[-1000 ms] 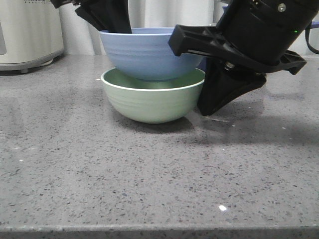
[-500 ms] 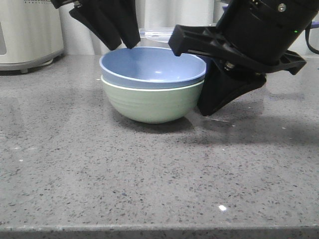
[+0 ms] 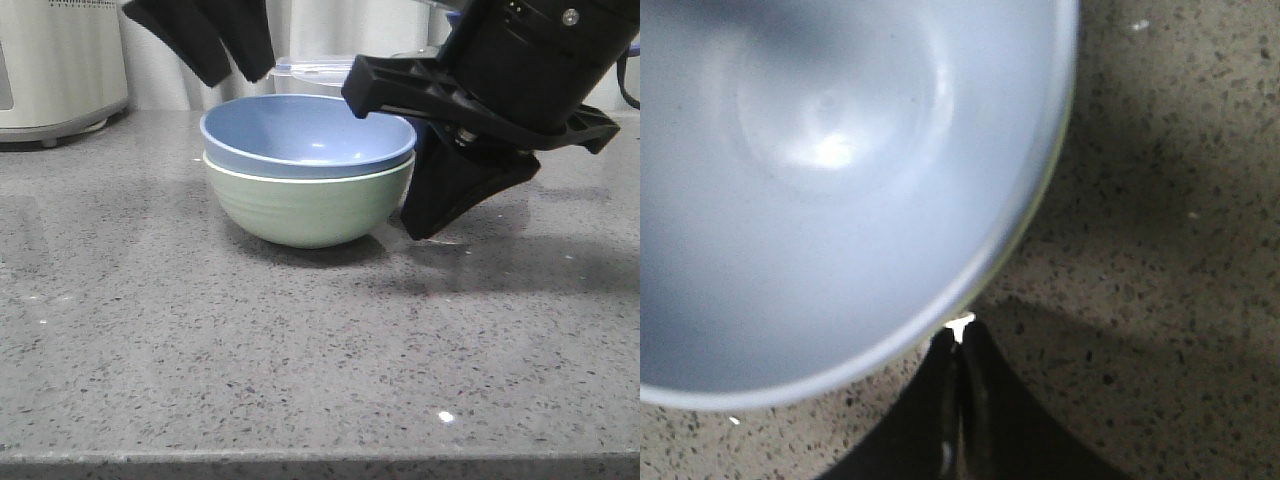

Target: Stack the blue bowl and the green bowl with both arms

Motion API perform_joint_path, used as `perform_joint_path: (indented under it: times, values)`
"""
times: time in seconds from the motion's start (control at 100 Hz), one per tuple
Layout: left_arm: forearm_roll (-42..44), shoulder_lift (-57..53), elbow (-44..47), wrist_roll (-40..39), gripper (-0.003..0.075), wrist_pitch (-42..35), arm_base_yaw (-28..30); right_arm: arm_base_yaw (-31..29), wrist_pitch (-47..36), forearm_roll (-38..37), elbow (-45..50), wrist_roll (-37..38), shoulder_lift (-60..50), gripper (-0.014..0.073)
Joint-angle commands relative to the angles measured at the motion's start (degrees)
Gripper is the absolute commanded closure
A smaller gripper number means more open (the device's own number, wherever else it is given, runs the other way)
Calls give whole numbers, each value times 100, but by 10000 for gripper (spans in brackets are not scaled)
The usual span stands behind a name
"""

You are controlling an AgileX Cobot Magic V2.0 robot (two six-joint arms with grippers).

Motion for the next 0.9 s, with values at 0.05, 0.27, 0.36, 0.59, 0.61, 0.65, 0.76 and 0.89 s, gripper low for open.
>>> perform_joint_path:
  times: [0.05, 0.27, 0.36, 0.59, 0.61, 0.65, 0.76, 0.89]
  values:
    - [5, -667, 155, -113, 406, -414, 263, -100, 43, -89, -142, -65, -164, 660]
    - [28, -1500, 1112, -113, 406, -779, 934, -532, 113, -101, -88, -59, -356, 660]
    - [54, -1909, 1536, -113, 406, -979, 1218, -805, 107, -139, -14, -59, -564, 660]
    - [183, -2990, 2625, -113, 407, -1533, 1981, -1730, 107, -233, 329, -59, -1222, 660]
    - [204, -3083, 2686, -113, 407, -1566, 2043, -1810, 117, -258, 370, -59, -1288, 660]
    - [246, -3237, 2864, -113, 407, -1591, 2161, -1935, 119, -303, 436, -59, -1429, 660]
    - [312, -3672, 3303, -113, 422, -1665, 2424, -2236, 139, -516, 626, -59, -1799, 660]
    - [376, -4139, 3791, -113, 542, -1884, 2666, -2433, 129, -656, 837, -59, -2232, 660]
